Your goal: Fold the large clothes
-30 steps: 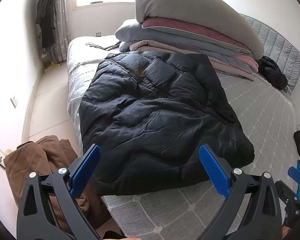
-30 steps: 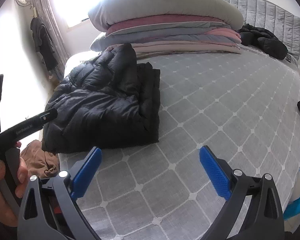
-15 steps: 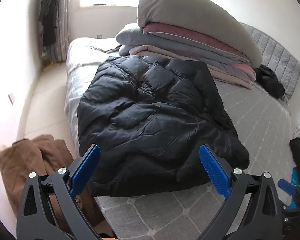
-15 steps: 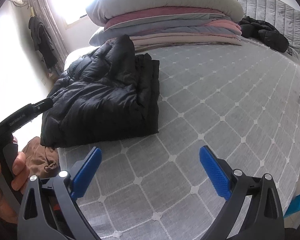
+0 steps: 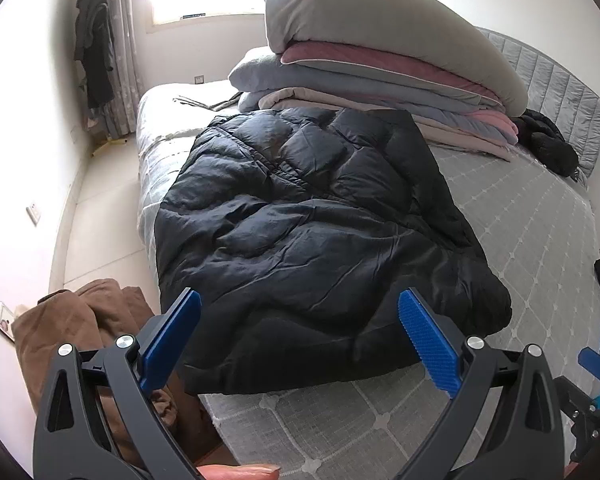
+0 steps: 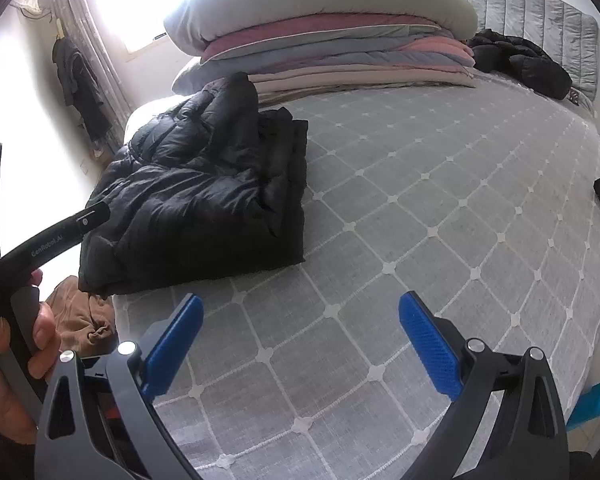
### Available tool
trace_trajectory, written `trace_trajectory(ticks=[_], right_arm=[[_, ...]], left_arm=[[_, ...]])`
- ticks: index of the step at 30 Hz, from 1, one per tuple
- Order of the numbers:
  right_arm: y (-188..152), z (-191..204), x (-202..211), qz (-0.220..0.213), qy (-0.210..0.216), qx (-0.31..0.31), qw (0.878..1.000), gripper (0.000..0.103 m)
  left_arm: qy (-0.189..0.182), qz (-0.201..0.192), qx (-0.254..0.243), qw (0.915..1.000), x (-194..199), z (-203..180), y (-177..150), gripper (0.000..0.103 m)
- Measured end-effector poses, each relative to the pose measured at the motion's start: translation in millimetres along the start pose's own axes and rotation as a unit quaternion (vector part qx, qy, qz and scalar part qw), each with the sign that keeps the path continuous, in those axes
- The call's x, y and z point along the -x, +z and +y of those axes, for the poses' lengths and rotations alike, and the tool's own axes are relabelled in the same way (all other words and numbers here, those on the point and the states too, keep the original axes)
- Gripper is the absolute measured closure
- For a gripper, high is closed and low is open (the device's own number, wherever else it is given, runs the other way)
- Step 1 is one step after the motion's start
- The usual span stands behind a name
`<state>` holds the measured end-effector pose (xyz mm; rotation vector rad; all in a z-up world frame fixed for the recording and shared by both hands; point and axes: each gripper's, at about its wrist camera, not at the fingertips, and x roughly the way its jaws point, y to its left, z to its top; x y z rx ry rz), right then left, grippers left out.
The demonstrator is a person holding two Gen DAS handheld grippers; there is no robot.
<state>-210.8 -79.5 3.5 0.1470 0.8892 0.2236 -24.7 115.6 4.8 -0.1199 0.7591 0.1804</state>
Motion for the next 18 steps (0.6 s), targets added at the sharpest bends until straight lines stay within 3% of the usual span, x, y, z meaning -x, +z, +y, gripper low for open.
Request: trace_trajectory(ticks=[15, 18], right_arm=[[-2.9, -1.0, -3.3, 0.004, 0.000, -0.002, 1.000, 0.008], [-3.9, -1.5, -3.6, 0.006, 0.002, -0.004, 1.000, 0.008]], left_arm=[[-0.007, 0.008, 0.005, 0.9999, -2.1, -0.3, -0.4, 0.007], [-0.036, 0.003, 0.026, 0.9990, -2.1, 3.8, -1.4, 0.007]])
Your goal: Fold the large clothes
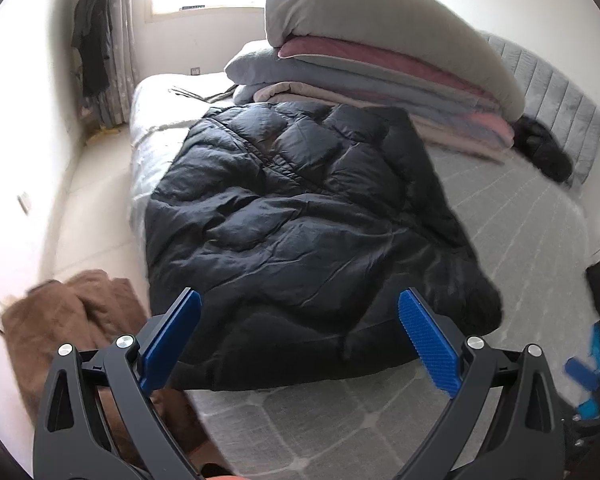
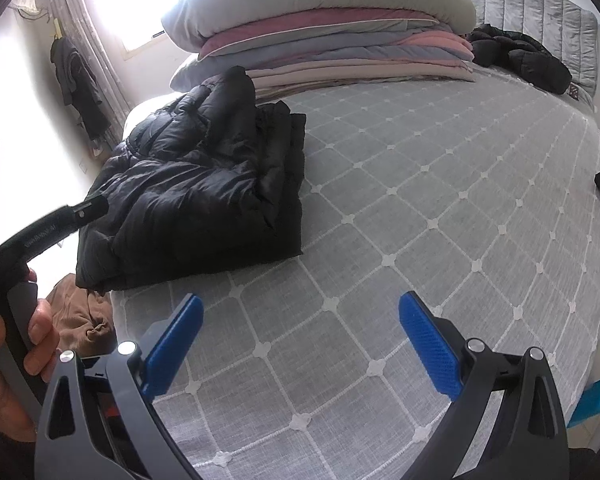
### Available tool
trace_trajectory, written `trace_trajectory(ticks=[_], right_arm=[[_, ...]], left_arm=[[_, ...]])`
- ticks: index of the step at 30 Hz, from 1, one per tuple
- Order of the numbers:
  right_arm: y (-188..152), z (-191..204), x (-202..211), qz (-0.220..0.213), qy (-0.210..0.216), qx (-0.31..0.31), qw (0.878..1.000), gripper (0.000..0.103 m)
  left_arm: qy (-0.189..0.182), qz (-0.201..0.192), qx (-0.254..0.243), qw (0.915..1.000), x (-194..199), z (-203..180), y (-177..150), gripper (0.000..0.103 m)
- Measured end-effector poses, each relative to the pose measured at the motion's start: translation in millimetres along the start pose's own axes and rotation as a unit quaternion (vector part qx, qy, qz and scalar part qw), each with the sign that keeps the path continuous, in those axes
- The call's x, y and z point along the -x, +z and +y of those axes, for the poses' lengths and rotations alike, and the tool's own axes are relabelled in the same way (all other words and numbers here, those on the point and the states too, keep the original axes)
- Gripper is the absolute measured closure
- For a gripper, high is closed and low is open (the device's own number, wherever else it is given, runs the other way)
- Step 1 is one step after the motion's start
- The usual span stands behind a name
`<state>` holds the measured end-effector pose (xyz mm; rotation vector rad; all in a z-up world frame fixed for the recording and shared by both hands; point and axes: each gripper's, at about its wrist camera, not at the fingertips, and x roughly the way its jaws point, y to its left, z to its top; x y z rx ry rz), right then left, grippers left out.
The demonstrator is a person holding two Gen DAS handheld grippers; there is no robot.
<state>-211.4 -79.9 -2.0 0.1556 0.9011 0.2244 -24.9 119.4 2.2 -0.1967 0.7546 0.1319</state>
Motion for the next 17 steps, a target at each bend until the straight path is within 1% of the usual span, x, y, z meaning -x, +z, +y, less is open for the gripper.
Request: trace_trajectory(ticks=[2, 4, 6, 7, 11, 13, 15, 17], right_arm=[[-1, -1, -1, 0.001, 0.001, -0.002, 1.000, 0.008], [-2, -2, 0, 0.002, 0.002, -0.003, 1.000, 0.008], [-1, -2, 0, 0.001, 0.002, -0.003, 1.000, 0.008], [-1, -2, 0, 0.002, 0.002, -0.003, 1.000, 0.008], [-1, -3, 2, -0.001, 0.001, -0.004, 1.000, 0.008], [-1, -3, 2, -0.002, -0.001, -0.005, 1.000, 0.008], [-2, -3, 3, -0.002, -0.002, -0.004, 1.000, 0.008], [-2, -3, 3, -0.002, -0.004, -0.004, 1.000, 0.008]], left_arm=[[-0.018, -0.015, 0.011, 0.9997, 4, 2, 0, 0.008], [0.001, -0.036, 0.002, 0.9993, 10, -2, 0, 0.008], [0.012, -0.045, -0.006, 0.9989, 12, -4, 0, 0.008], [0.012, -0.044, -0.007, 0.9989, 12, -4, 0, 0.008], [0.036, -0.041, -0.018, 0.9984, 10, -7, 2, 0.008], [0.030, -0.027, -0.027, 0.9988, 7, -10, 3, 0.008], [0.034, -0.022, -0.032, 0.9987, 5, -12, 2, 0.008], [0.031, -0.018, -0.033, 0.9988, 4, -12, 1, 0.008]])
